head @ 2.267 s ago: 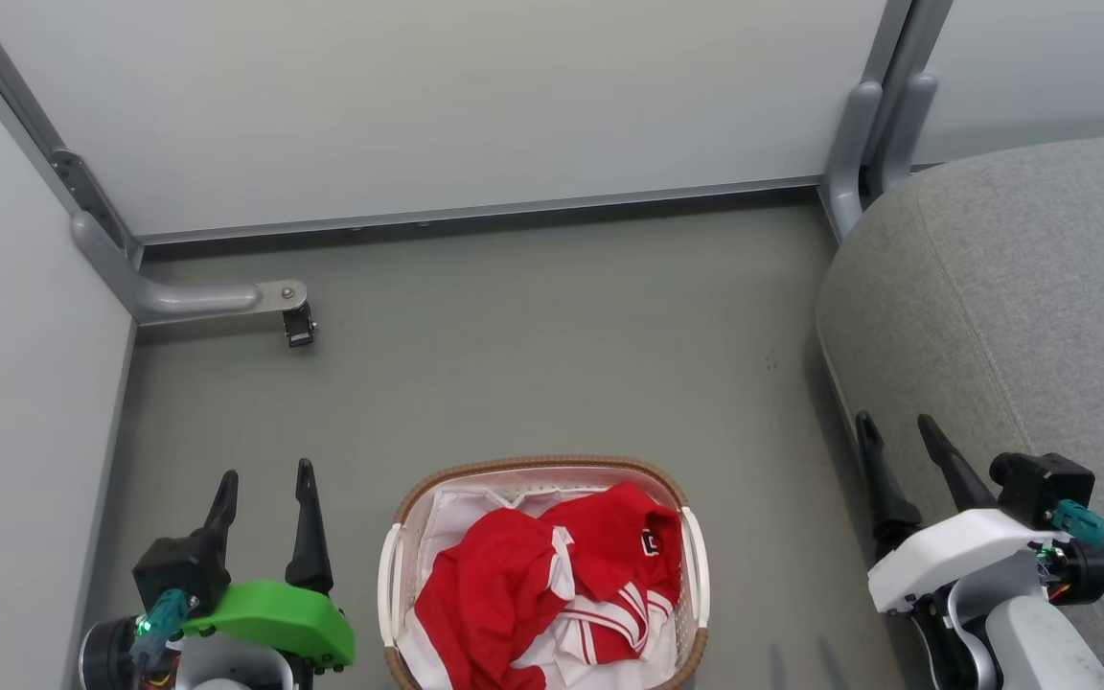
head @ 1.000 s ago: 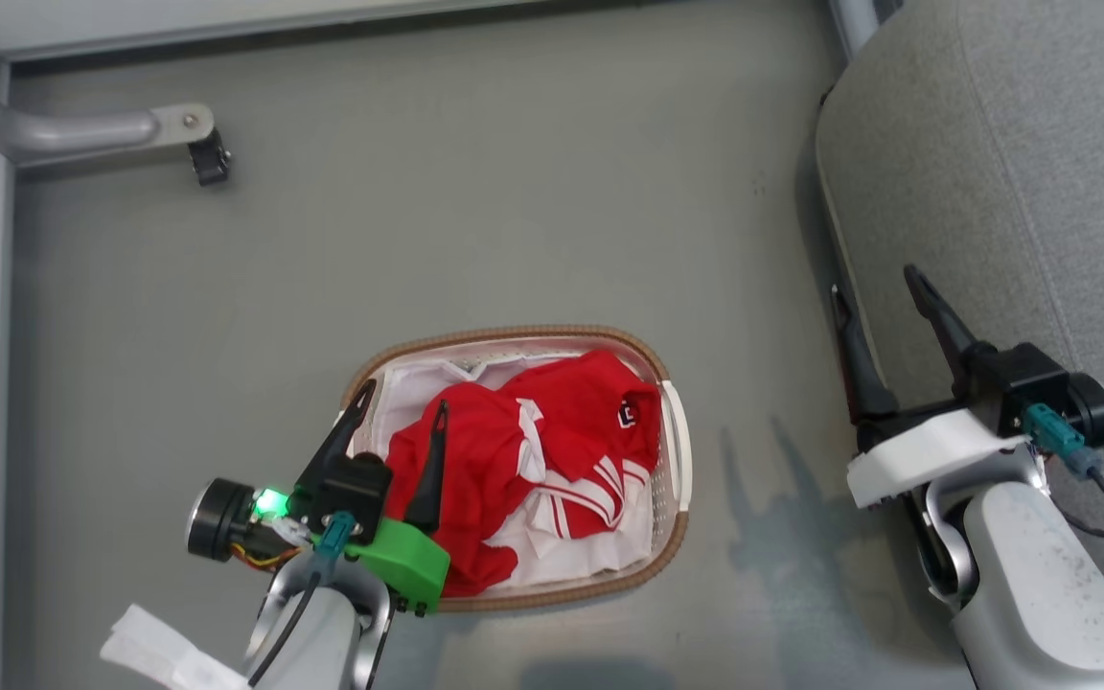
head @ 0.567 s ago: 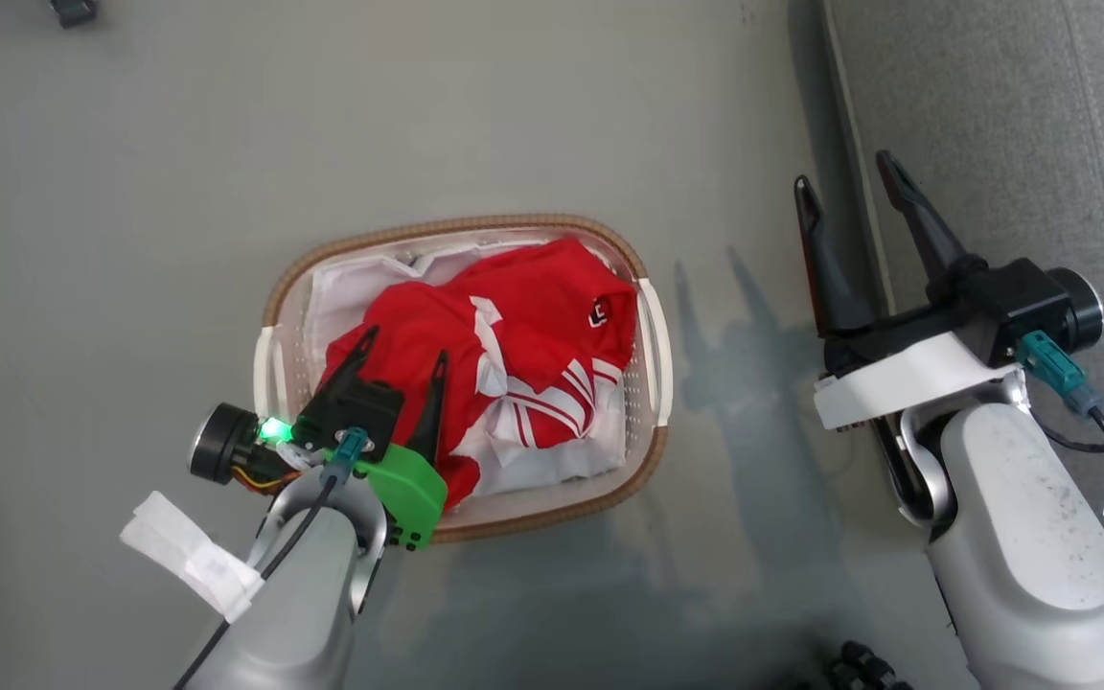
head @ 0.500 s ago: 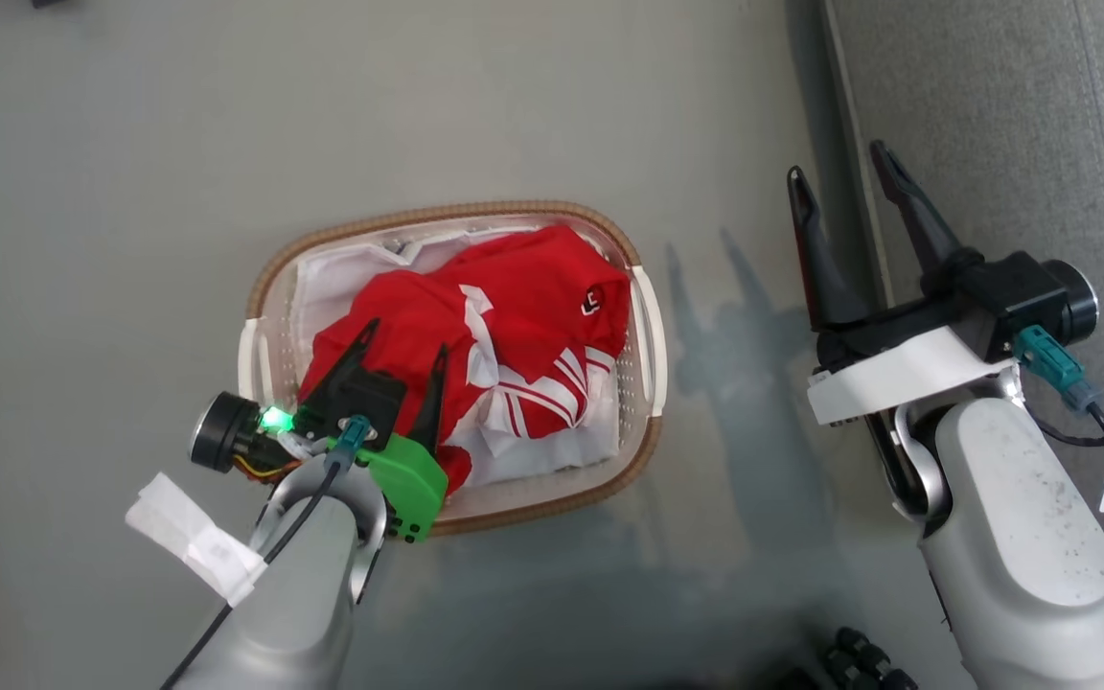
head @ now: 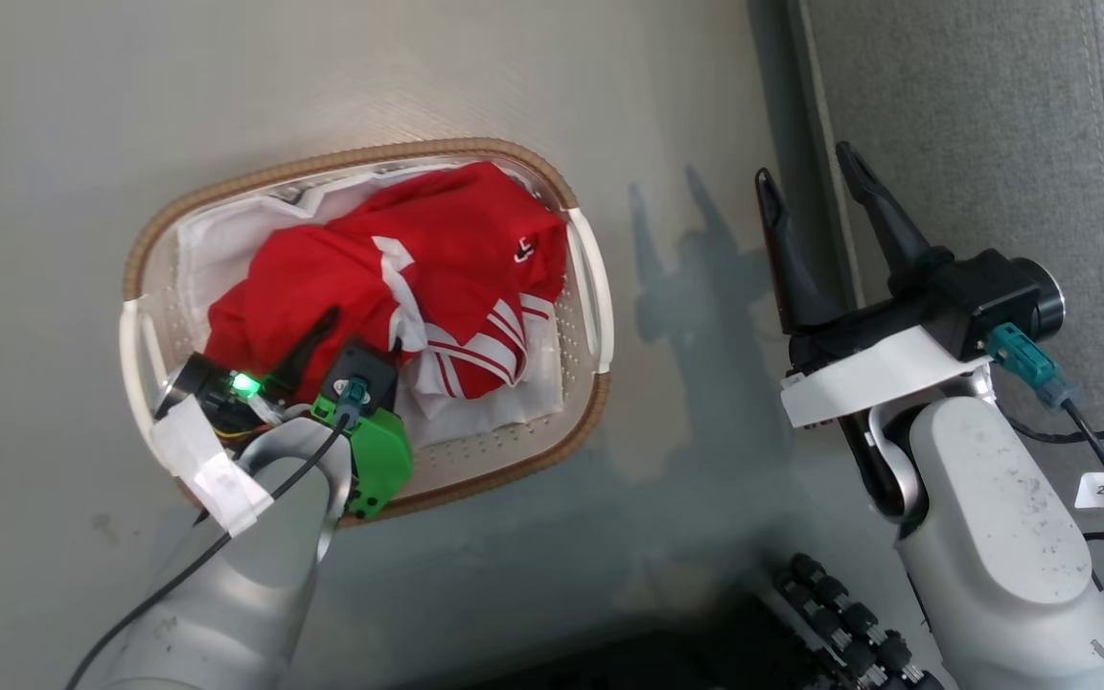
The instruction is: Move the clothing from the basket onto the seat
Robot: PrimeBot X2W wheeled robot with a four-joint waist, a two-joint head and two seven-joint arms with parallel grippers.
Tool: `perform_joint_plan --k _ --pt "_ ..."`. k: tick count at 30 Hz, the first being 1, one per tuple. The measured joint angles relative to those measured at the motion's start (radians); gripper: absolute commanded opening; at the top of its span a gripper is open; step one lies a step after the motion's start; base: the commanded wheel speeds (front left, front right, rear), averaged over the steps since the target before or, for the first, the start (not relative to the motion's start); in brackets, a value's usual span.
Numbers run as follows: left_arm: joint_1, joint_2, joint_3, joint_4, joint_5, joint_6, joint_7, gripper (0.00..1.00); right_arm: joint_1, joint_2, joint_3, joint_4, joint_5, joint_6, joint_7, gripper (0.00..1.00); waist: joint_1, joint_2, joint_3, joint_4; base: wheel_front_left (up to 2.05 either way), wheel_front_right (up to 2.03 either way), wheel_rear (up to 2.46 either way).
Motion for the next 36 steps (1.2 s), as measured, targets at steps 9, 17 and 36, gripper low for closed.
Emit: perform_joint_plan --k 9,17,36 --pt "-0.081 -0.003 -0.009 0.155 0.009 0.091 0.037 1.0 -0.007 0.012 0.002 0.003 0.003 0.0 0.0 1.0 -0.0001 0.0 0.04 -0.032 0.0 0.0 0.0" --pt "-0.084 -0.009 0.023 0.177 -0.062 0.037 0.049 0.0 -0.015 0.016 0.015 0.02 0.008 0.0 0.0 1.0 -0.0001 0.0 0.018 -0.026 0.0 0.0 0.0" --pt "0.171 -0.024 0.015 -0.154 -0.192 0.012 0.002 0.0 0.106 0.015 0.013 0.084 0.013 0.0 0.0 1.0 -0.0002 0.0 -0.253 0.024 0.0 0.0 0.0"
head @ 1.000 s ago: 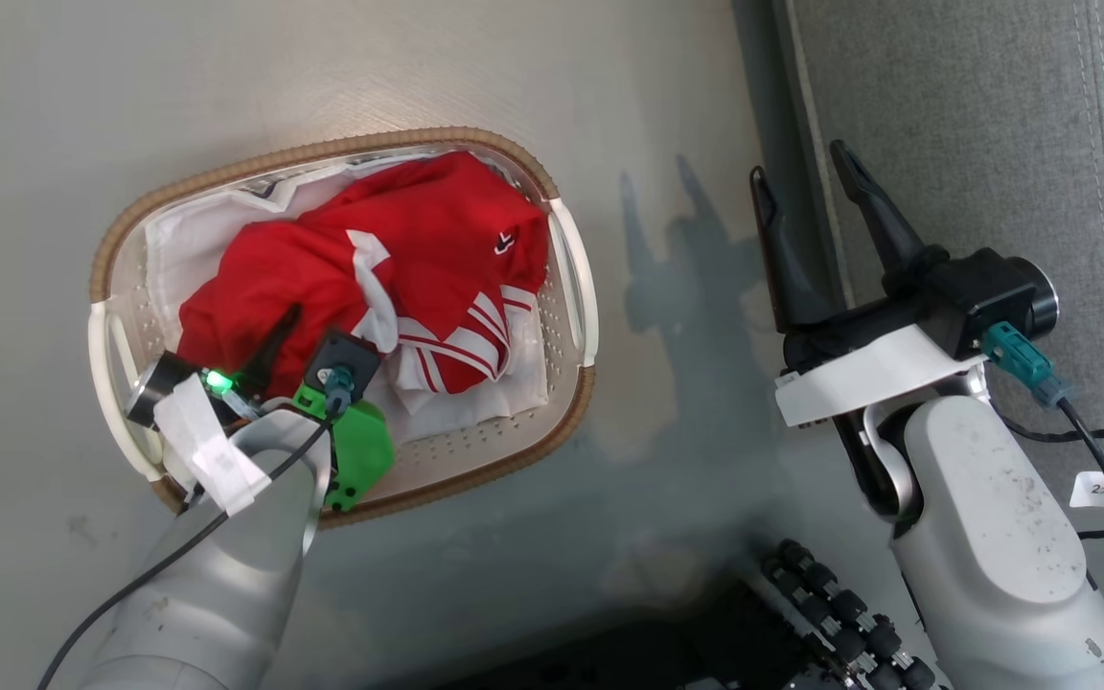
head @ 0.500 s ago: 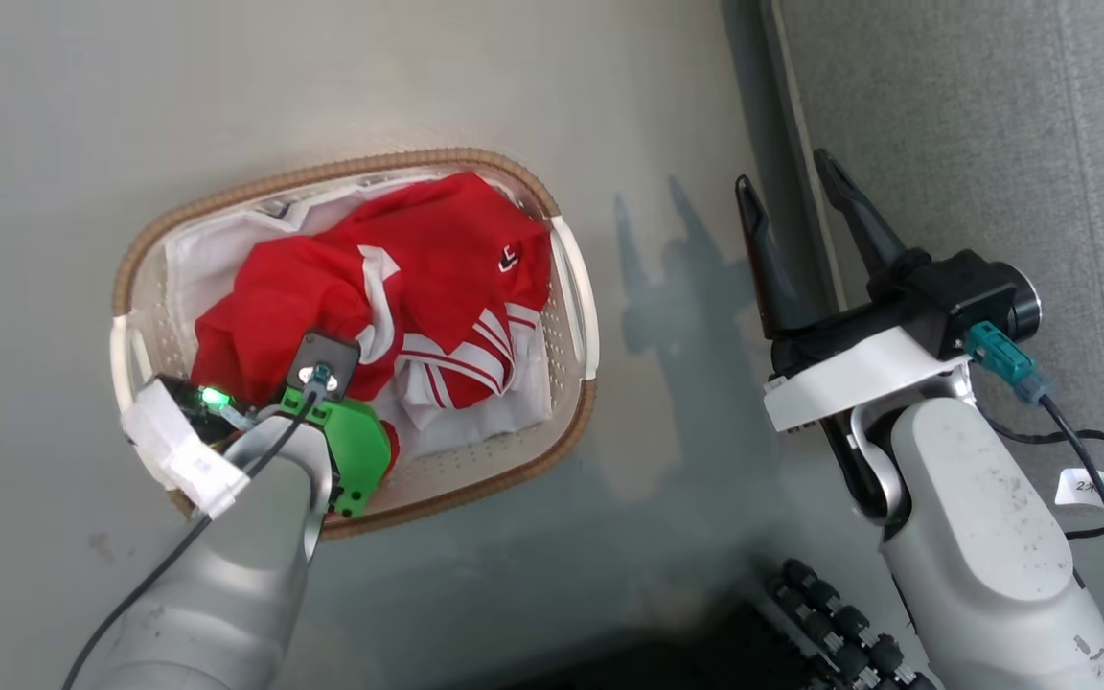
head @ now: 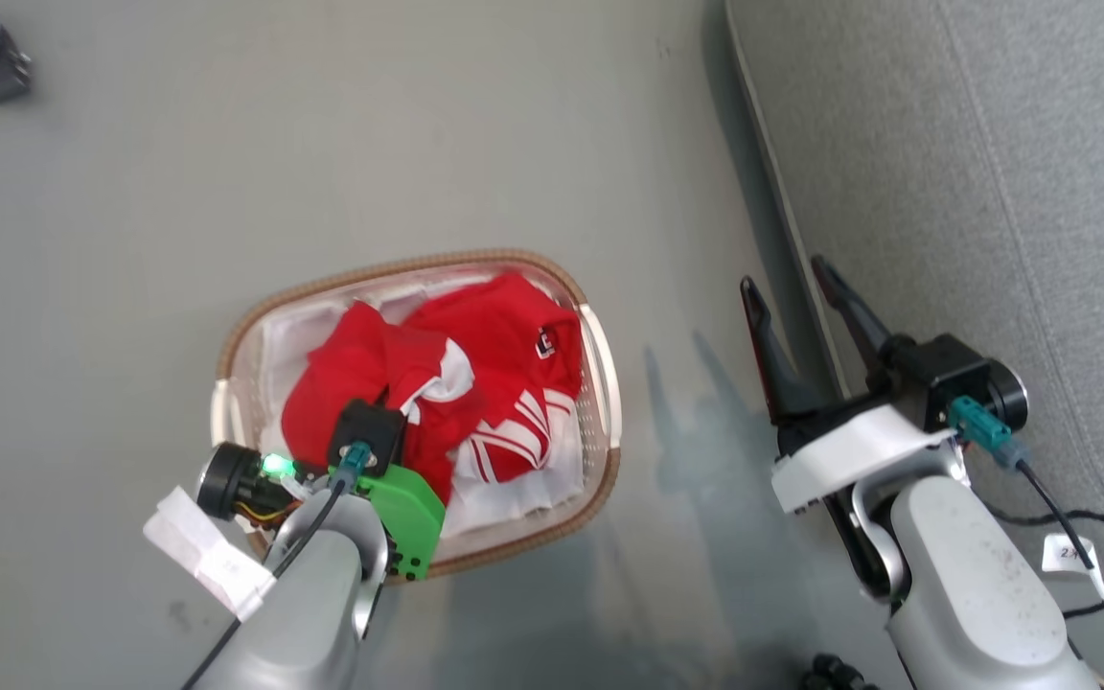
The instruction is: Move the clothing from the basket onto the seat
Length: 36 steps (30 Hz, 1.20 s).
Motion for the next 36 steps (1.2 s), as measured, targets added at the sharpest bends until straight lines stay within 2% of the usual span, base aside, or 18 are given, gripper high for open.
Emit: perform_joint_plan --k 7,12,20,27,32,36 --pt "0.1 0.0 0.022 -0.138 -0.017 -0.003 0.0 0.0 0.071 -0.001 -0.006 0.016 -0.005 0.0 0.0 1.0 0.0 0.0 -0.129 0.033 0.0 0.0 0.0" --pt "0.171 -0.001 0.05 -0.282 -0.024 -0.023 0.0 0.0 0.129 -0.001 -0.018 0.032 -0.008 0.0 0.0 1.0 -0.0001 0.0 -0.237 0.06 0.0 0.0 0.0" --pt "0.213 0.0 0.092 -0.432 -0.029 -0.056 0.0 0.0 0.189 0.0 -0.024 0.045 -0.007 0.0 0.0 1.0 -0.0001 0.0 -0.356 0.086 0.0 0.0 0.0" --pt "0.209 0.0 0.077 -0.57 -0.024 -0.076 0.0 0.0 0.23 0.001 -0.024 0.055 -0.007 0.0 0.0 1.0 -0.0001 0.0 -0.437 0.1 0.0 0.0 0.0" --pt "0.191 0.0 0.041 -0.667 -0.062 -0.08 -0.001 0.0 0.241 0.001 -0.013 0.067 -0.012 0.0 0.0 1.0 -0.0001 0.0 -0.474 0.106 0.0 0.0 0.0" --pt "0.19 -0.001 0.004 -0.705 -0.078 -0.07 -0.002 0.0 0.241 -0.012 0.049 0.042 -0.019 0.0 0.0 1.0 -0.0001 0.0 -0.485 0.118 0.0 0.0 0.0"
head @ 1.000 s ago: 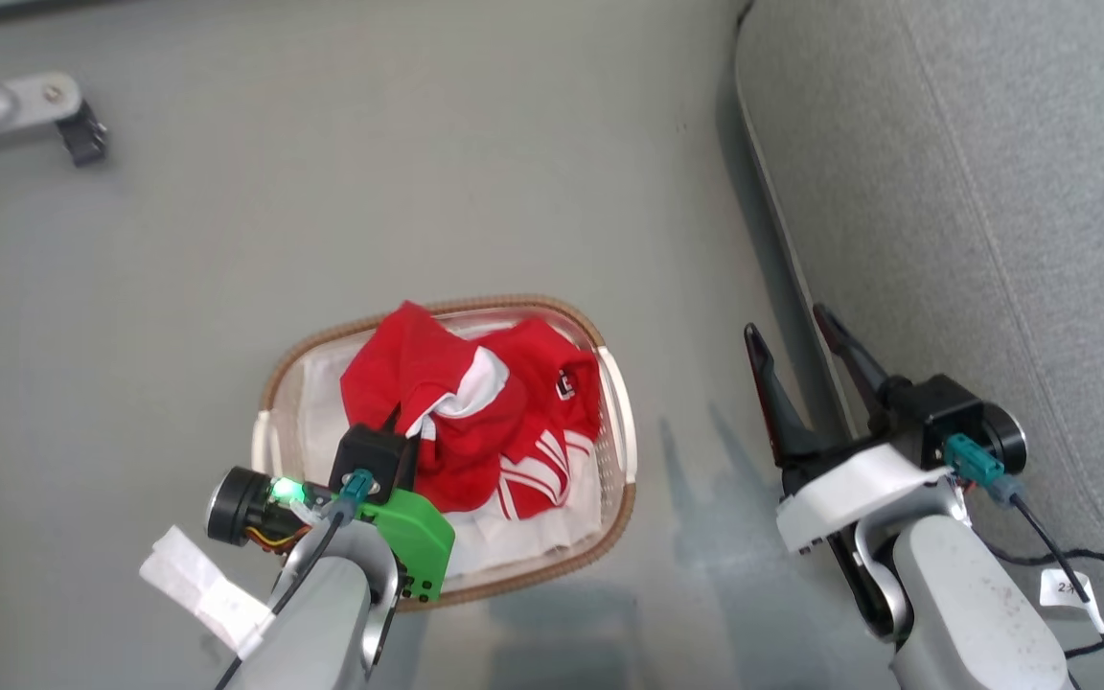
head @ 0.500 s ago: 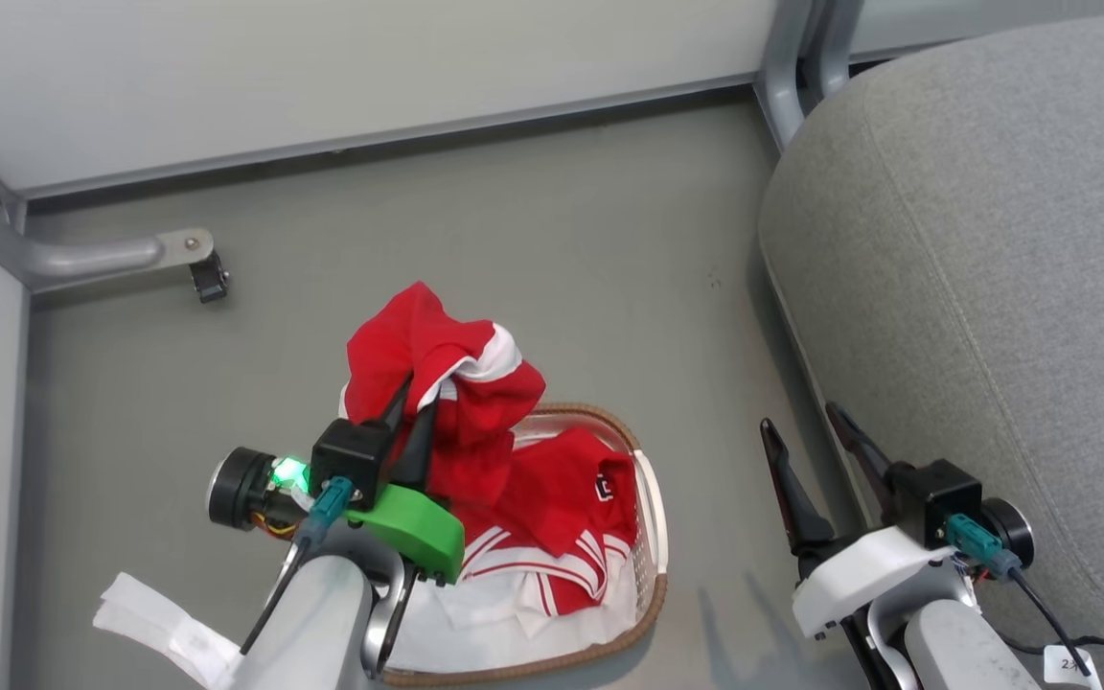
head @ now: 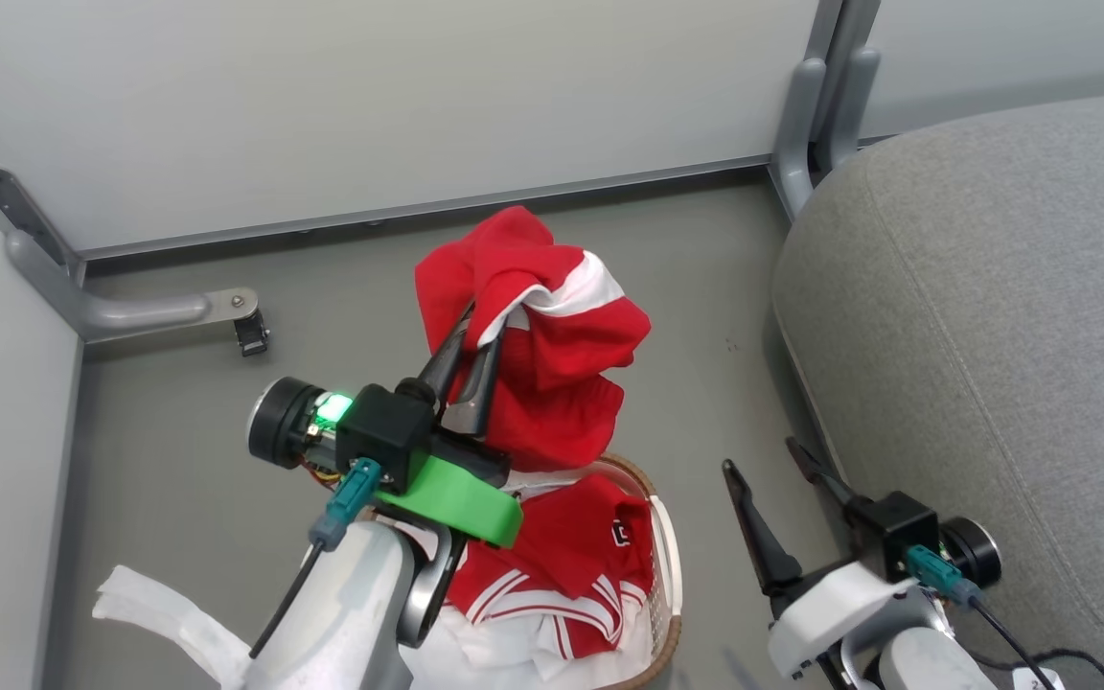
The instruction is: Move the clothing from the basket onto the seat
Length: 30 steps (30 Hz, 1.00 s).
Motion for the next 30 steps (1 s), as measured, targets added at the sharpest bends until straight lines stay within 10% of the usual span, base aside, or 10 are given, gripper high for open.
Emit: perform_joint_plan --k 13,25,26,27,28,30 --pt "-0.007 0.0 -0.101 0.011 -0.036 0.017 0.0 0.0 -0.33 -0.165 0.442 -0.117 -0.061 0.0 -0.001 1.0 0.0 0.0 0.01 0.029 0.0 0.0 0.0" --pt "-0.024 0.0 -0.234 0.002 -0.115 0.028 0.0 0.0 -0.445 -0.057 0.475 0.169 -0.096 0.0 -0.001 1.0 0.0 0.0 0.008 0.096 0.0 0.0 0.0" --pt "-0.025 0.0 -0.243 -0.001 -0.123 0.029 0.0 0.0 -0.445 -0.045 0.474 0.188 -0.094 0.0 -0.001 0.96 0.0 0.0 0.007 0.104 0.0 0.0 0.0" --pt "-0.025 0.001 -0.251 0.0 -0.128 0.03 0.0 0.0 -0.445 -0.035 0.478 0.206 -0.087 0.0 -0.001 0.22 0.0 0.0 0.007 0.111 0.0 0.0 0.0" --pt "-0.025 0.0 -0.258 0.001 -0.132 0.033 0.0 0.0 -0.446 -0.029 0.479 0.218 -0.079 0.001 -0.001 0.0 0.0 0.0 0.006 0.116 0.0 0.0 0.0" --pt "-0.025 0.0 -0.262 0.004 -0.139 0.036 0.0 0.0 -0.446 -0.017 0.467 0.224 -0.057 0.0 -0.001 0.0 0.0 0.0 0.006 0.128 0.0 0.0 0.0"
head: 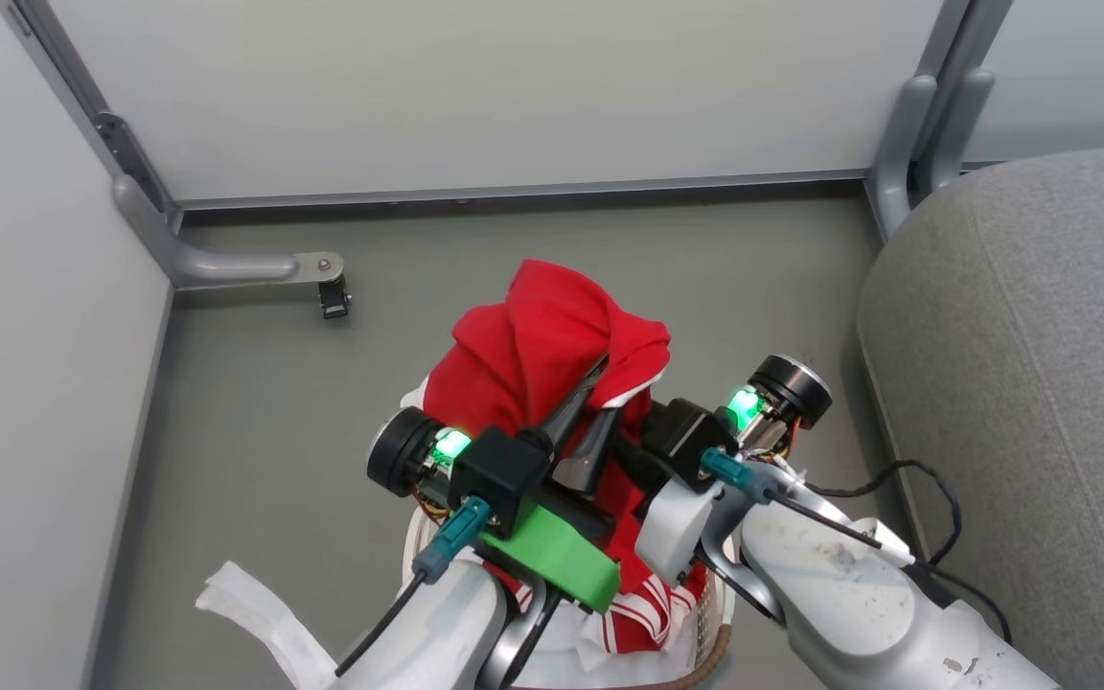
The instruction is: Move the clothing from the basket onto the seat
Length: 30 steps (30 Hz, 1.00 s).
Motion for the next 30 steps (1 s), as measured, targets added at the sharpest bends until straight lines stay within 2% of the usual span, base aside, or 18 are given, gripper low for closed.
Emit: perform_joint_plan --k 5,6,7,8,9,15,30 --pt "0.0 0.0 0.013 0.011 0.004 0.016 0.0 0.0 0.005 0.006 -0.045 -0.001 0.019 0.0 0.0 0.0 0.0 0.0 0.002 0.004 0.0 0.0 0.0" --pt "0.001 0.0 0.023 0.014 0.009 0.019 0.0 0.05 0.01 0.006 -0.056 -0.004 0.022 0.0 0.0 0.0 0.0 0.0 0.002 -0.002 0.0 0.0 0.0" --pt "0.002 0.0 0.033 0.01 0.015 0.025 0.0 0.4 0.018 0.005 -0.068 -0.009 0.025 0.0 0.0 0.0 0.0 0.0 0.003 -0.01 0.0 0.0 0.0" --pt "0.003 0.0 0.041 0.009 0.018 0.027 0.0 0.95 0.025 0.005 -0.076 -0.013 0.026 0.0 0.0 0.0 0.0 0.0 0.003 -0.017 0.0 0.0 0.0" --pt "0.006 0.0 0.047 0.013 0.024 0.027 0.0 1.0 0.035 0.004 -0.091 -0.018 0.029 0.0 0.0 0.0 0.0 0.0 0.003 -0.028 0.0 0.0 0.0" --pt "0.029 -0.001 0.083 0.033 0.05 0.022 0.0 1.0 0.089 -0.006 -0.161 -0.048 0.043 0.0 0.0 0.0 0.0 0.0 0.008 -0.113 0.0 0.0 0.0" --pt "0.04 -0.002 0.109 0.088 0.09 -0.019 0.0 1.0 0.209 -0.017 -0.347 -0.151 0.055 0.0 0.0 0.0 0.0001 0.0 0.051 -0.408 0.0 0.0 0.0"
